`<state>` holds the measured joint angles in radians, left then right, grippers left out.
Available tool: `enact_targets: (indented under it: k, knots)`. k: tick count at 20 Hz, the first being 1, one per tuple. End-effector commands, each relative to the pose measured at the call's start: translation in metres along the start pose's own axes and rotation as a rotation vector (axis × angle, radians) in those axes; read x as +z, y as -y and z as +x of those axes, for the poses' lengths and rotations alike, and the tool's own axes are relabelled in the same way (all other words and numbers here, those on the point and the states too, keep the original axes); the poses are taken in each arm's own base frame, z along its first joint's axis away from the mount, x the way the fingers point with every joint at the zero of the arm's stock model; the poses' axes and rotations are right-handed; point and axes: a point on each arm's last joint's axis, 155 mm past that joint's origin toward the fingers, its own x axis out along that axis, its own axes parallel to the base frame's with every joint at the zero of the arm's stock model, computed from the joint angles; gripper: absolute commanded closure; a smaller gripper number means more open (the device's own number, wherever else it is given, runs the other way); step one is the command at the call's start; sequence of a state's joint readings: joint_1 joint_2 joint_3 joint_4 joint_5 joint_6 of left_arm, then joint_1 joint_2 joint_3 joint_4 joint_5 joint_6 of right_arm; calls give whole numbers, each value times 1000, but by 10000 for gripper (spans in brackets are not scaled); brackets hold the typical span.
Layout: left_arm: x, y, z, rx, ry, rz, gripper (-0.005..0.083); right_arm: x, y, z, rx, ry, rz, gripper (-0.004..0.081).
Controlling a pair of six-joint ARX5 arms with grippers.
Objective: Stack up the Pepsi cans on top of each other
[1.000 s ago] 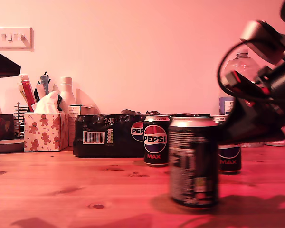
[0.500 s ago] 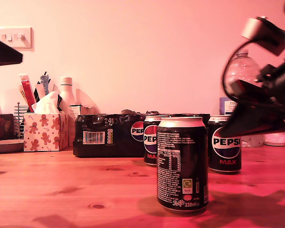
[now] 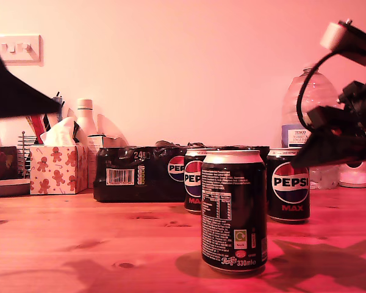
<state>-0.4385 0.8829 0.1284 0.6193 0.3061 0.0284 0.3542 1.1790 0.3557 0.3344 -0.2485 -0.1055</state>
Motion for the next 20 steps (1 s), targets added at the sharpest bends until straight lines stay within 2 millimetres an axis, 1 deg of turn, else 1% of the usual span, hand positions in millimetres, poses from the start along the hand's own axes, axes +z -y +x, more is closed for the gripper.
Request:
enact_targets:
  k: [1,2,3,4,6,9,11,14,17,18,20]
  knots:
    - [-13,-4,7,7,-24,-58,355,4,-3,1,23,14,-2,783]
    - [-19,-9,12,16,-48,-73,250,5,-8,1,46,16,-1,783]
    - [-25,-13,20,22,-76,-83,212,5,-12,1,68,19,-2,783]
    - [-26,-16,27,22,-89,-80,213,5,-15,1,86,21,-2,783]
    - [-26,-18,45,8,-98,-18,214,6,-16,1,90,22,-2,783]
    - [-25,-31,68,32,-127,40,216,6,-15,1,88,22,-3,783]
    - [-21,-34,76,32,-128,34,218,6,-15,1,85,24,-4,783]
    - [-11,-37,87,30,-106,44,218,7,-14,1,84,25,-4,783]
    - [-7,-36,100,6,-104,43,216,7,-15,1,85,25,-4,783]
    - [-7,-35,104,-10,-103,42,188,7,-14,1,84,25,-4,783]
    - [-9,-33,113,-28,-109,26,78,7,-14,1,84,25,-4,783]
